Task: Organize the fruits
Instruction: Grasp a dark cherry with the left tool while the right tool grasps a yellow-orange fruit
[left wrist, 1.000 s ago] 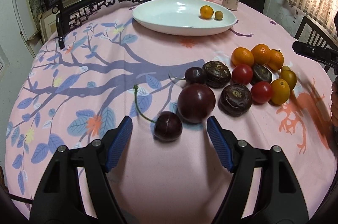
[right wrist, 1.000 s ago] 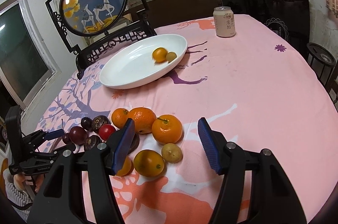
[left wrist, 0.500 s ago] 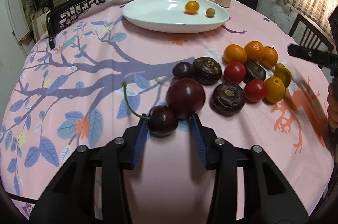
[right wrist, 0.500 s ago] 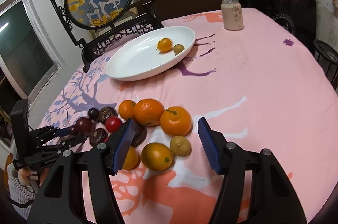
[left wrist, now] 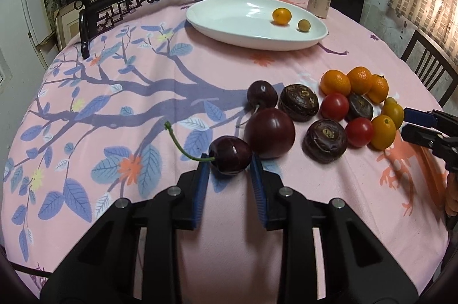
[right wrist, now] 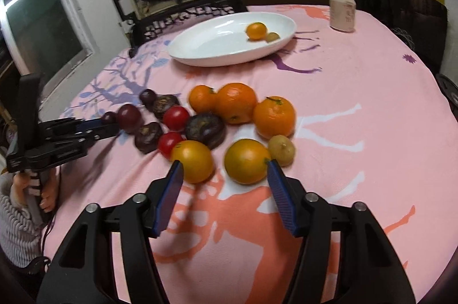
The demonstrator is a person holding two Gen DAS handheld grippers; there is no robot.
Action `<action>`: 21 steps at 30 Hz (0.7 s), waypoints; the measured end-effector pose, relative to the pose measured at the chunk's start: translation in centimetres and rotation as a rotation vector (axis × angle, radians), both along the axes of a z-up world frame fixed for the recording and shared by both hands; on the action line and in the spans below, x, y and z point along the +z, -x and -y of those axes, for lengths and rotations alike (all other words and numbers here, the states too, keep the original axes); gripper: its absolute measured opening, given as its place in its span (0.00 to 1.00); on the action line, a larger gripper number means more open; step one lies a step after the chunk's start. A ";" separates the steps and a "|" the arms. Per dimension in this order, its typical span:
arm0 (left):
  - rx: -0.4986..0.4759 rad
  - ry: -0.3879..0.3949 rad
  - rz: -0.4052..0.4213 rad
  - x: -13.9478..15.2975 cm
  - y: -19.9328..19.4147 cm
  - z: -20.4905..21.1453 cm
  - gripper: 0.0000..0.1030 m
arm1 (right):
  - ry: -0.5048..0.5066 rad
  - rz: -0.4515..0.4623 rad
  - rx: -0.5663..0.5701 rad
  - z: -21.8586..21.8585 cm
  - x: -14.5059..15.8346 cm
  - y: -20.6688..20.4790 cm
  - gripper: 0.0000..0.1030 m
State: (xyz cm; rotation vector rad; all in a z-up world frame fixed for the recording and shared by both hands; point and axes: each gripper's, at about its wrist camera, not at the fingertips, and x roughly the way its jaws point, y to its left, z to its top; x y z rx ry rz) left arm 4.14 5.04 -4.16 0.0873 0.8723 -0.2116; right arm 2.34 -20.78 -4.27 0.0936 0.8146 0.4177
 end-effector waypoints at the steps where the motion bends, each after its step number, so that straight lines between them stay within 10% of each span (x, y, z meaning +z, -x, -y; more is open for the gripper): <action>1: 0.000 0.000 -0.002 0.0 0.0 0.0 0.29 | -0.002 -0.011 -0.007 0.1 -0.2 -0.2 0.49; 21: 0.024 -0.010 0.093 2.1 0.3 0.3 0.29 | -0.039 0.021 -0.038 0.7 0.1 -1.0 0.35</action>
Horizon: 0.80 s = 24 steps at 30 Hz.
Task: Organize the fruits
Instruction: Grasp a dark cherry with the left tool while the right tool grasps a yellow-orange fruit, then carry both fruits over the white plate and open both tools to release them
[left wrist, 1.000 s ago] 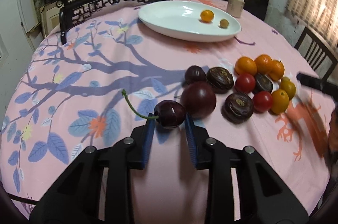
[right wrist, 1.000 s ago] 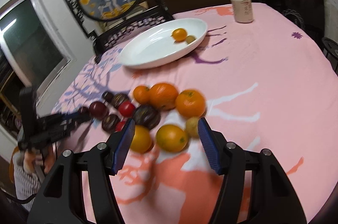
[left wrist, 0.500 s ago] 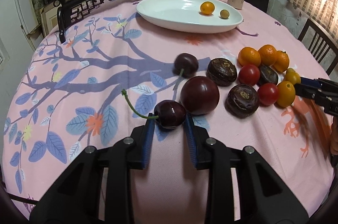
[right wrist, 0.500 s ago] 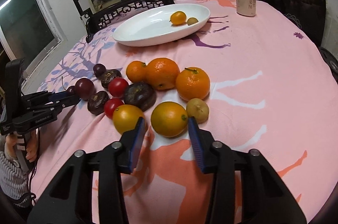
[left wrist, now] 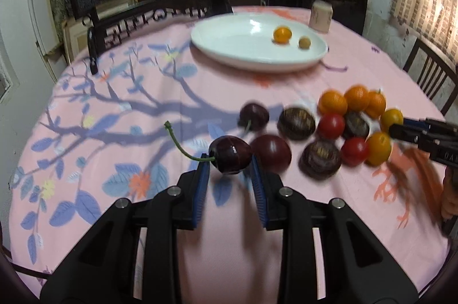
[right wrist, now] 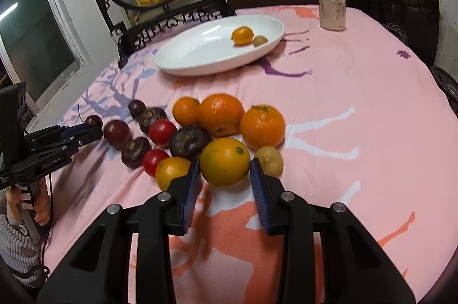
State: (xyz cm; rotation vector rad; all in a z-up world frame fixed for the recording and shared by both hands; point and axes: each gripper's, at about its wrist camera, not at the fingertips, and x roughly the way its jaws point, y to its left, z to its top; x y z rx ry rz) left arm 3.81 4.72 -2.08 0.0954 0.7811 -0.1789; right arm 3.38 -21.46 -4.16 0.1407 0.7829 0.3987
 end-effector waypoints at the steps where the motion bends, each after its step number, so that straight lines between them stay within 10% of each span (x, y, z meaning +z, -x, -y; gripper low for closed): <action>1: 0.002 0.001 0.008 0.5 -0.3 0.1 0.29 | -0.012 0.003 0.000 0.1 0.3 -0.1 0.35; 14: 0.008 0.019 0.018 4.3 -12.3 5.4 0.30 | -0.071 0.009 -0.016 -2.3 5.2 -11.2 0.35; 24: 0.034 0.047 -0.049 1.4 -15.3 4.7 0.58 | -0.082 -0.029 -0.017 -3.4 3.5 -16.2 0.44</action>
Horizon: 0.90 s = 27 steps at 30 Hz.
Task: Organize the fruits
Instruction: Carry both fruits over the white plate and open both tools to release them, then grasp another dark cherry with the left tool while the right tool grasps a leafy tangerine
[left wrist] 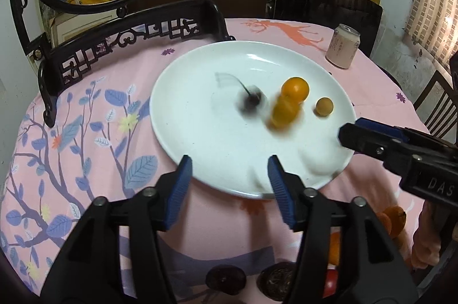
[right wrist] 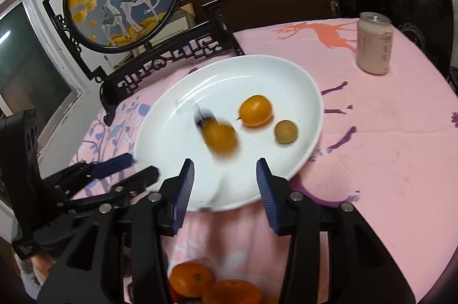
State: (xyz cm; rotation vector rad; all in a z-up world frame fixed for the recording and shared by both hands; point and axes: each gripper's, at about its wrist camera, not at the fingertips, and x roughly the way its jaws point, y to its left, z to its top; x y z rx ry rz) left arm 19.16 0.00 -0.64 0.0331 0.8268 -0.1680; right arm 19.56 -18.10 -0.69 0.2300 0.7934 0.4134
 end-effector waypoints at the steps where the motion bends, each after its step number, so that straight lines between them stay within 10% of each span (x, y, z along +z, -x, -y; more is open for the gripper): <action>1: 0.002 -0.004 0.006 0.1 0.2 -0.1 0.59 | 0.000 -0.004 0.002 0.2 -0.1 0.1 0.44; 21: 0.129 0.017 0.031 -0.6 10.2 -5.3 0.79 | -0.070 0.044 -0.132 7.1 -1.1 11.5 0.62; 27: 0.107 -0.037 0.039 -1.4 11.7 -4.3 0.82 | -0.089 0.076 -0.192 8.3 -1.0 14.1 0.81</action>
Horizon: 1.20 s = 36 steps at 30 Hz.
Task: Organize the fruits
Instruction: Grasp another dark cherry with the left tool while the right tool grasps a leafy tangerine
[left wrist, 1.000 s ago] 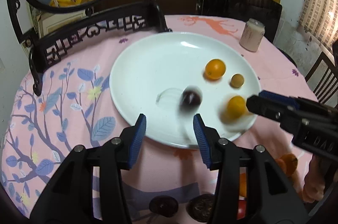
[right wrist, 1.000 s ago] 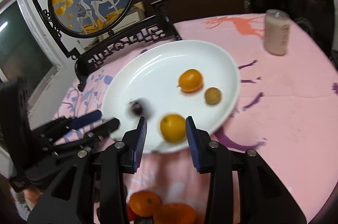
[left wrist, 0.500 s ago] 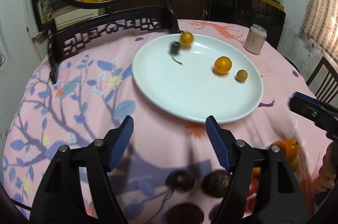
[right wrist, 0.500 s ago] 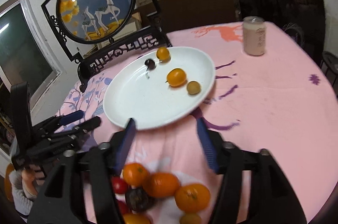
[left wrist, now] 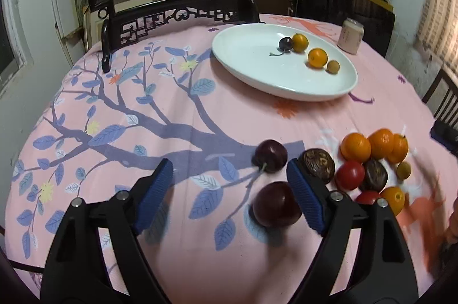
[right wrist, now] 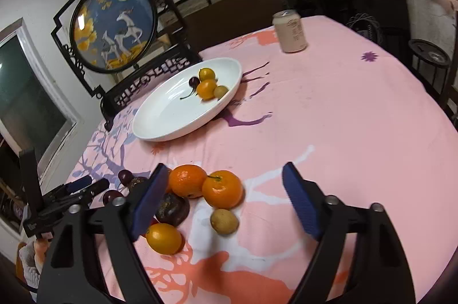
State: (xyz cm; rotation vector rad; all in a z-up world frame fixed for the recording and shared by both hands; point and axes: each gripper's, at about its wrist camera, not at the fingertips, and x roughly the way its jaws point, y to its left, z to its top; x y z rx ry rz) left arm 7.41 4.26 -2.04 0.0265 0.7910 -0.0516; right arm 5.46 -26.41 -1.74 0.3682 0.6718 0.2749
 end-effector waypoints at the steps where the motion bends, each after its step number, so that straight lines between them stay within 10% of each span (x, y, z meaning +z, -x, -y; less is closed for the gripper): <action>1: -0.003 -0.012 0.001 -0.1 0.0 0.3 0.83 | -0.003 0.005 -0.001 0.1 0.1 0.3 0.81; 27: -0.003 -0.019 -0.061 -1.4 -3.6 -0.2 0.80 | 0.013 -0.003 -0.006 -0.1 0.1 0.4 0.81; 36: -0.060 0.007 -0.084 -2.0 -4.4 0.5 0.36 | 0.024 -0.013 0.007 -0.4 0.0 0.3 0.81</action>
